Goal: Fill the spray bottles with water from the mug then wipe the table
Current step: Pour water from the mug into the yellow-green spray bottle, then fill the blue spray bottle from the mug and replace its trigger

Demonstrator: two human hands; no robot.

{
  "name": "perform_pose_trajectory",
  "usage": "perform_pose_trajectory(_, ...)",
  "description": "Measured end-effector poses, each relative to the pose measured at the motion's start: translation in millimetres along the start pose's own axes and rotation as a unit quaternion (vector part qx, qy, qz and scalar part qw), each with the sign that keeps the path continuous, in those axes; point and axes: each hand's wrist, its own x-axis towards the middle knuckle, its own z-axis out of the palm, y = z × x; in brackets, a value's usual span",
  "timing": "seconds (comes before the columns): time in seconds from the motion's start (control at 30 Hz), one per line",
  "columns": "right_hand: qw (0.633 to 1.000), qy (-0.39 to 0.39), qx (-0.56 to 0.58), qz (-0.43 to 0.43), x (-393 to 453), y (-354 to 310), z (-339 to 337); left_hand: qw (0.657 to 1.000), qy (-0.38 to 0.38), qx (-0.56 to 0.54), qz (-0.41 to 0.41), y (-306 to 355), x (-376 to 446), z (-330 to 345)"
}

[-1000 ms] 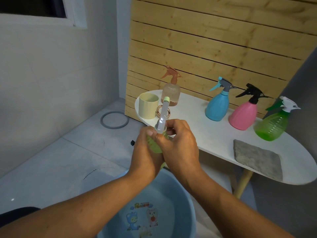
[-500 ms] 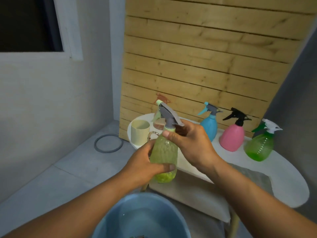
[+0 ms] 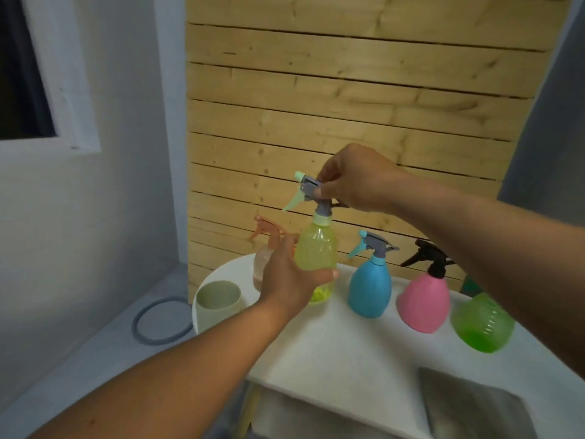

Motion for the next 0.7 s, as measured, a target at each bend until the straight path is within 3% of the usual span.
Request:
perform_pose_trajectory(0.1, 1.000, 0.010, -0.026, 0.003, 29.7, 15.8, 13.3, 1.000, 0.024, -0.002, -0.002, -11.4, 27.8, 12.5)
perform_pose_trajectory(0.3, 0.999, -0.010, -0.048, 0.015, 64.4, 56.3, 50.5, 0.999, 0.003, -0.020, -0.033, -52.8, 62.8, 40.3)
perform_pose_trajectory(0.7, 0.997, -0.047, -0.059, 0.025, 74.8, 96.7, 89.2, 0.997, -0.030, -0.007, -0.067, -96.7, 75.9, 75.2)
